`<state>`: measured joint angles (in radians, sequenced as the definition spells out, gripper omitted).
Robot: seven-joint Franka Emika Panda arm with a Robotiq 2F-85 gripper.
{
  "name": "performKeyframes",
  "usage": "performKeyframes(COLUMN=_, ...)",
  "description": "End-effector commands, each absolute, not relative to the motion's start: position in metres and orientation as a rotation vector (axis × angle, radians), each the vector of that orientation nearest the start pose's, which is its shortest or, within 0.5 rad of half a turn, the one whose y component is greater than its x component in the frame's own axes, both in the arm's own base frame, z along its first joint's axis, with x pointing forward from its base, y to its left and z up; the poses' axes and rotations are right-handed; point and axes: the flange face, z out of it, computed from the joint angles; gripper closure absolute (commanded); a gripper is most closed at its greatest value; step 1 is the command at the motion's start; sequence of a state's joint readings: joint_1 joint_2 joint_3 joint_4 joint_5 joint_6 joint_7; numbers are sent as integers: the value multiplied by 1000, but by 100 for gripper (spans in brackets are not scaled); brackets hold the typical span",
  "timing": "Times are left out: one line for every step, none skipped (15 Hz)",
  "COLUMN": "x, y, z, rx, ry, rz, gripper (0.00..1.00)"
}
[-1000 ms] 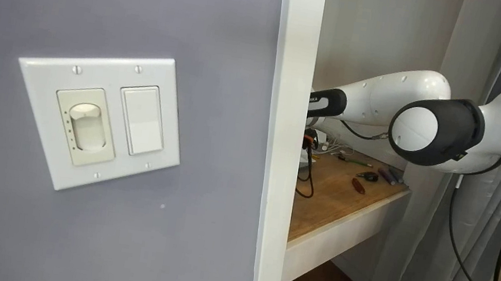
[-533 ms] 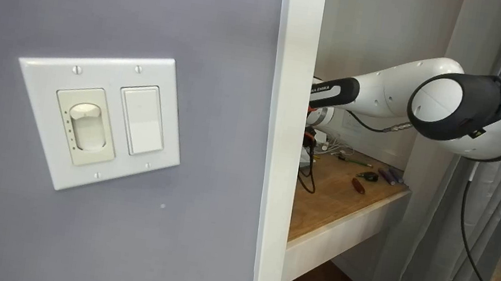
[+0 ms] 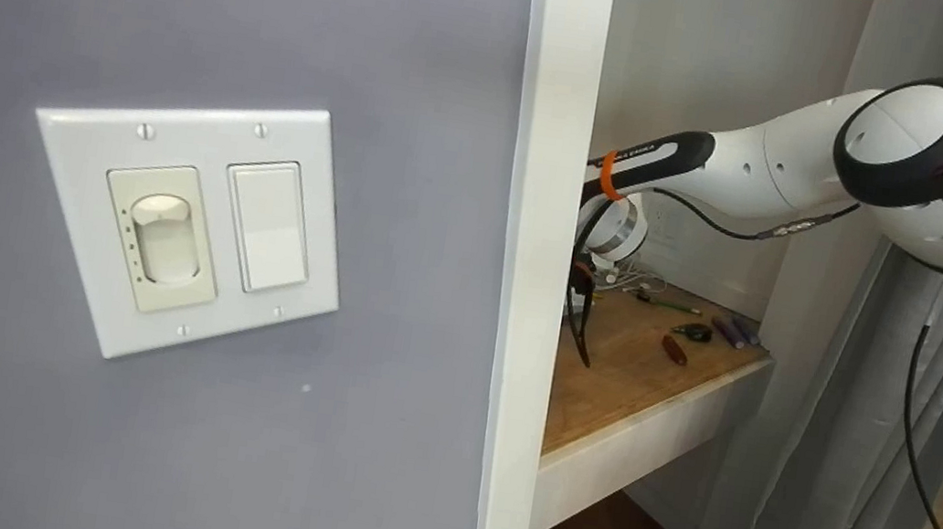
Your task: Move the white object forward and put it upright
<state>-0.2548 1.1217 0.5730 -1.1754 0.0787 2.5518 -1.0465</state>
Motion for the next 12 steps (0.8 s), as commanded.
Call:
performKeyframes(x=753, y=79, z=196, rx=-2334, ry=-1184, rz=-826, gripper=93)
performKeyframes(x=745, y=76, z=193, rx=-2314, ry=-1186, rz=-848, gripper=93)
performKeyframes(x=736, y=73, z=192, rx=-2293, ry=-1190, rz=-865, gripper=93)
performKeyframes(x=728, y=69, z=191, rx=-2275, ry=-1194, rz=-887, gripper=93)
performKeyframes(x=719, y=67, z=189, rx=-2255, ry=-1199, rz=-907, gripper=93)
performKeyframes(x=710, y=64, z=189, rx=-2239, ry=-1207, rz=-928, gripper=93)
performKeyframes(x=700, y=61, z=189, rx=-2223, ry=-1213, rz=-972, gripper=93)
performKeyframes(x=690, y=59, z=191, rx=-2194, ry=-1226, rz=-1018, gripper=93)
performKeyframes(x=718, y=63, z=181, rx=-2233, ry=-1201, rz=-960, gripper=73)
performKeyframes(x=709, y=60, z=182, rx=-2215, ry=-1208, rz=-986, gripper=73)
performKeyframes(x=703, y=59, z=183, rx=-2203, ry=-1214, rz=-996, gripper=73)
performKeyframes(x=699, y=57, z=184, rx=-2198, ry=-1215, rz=-998, gripper=73)
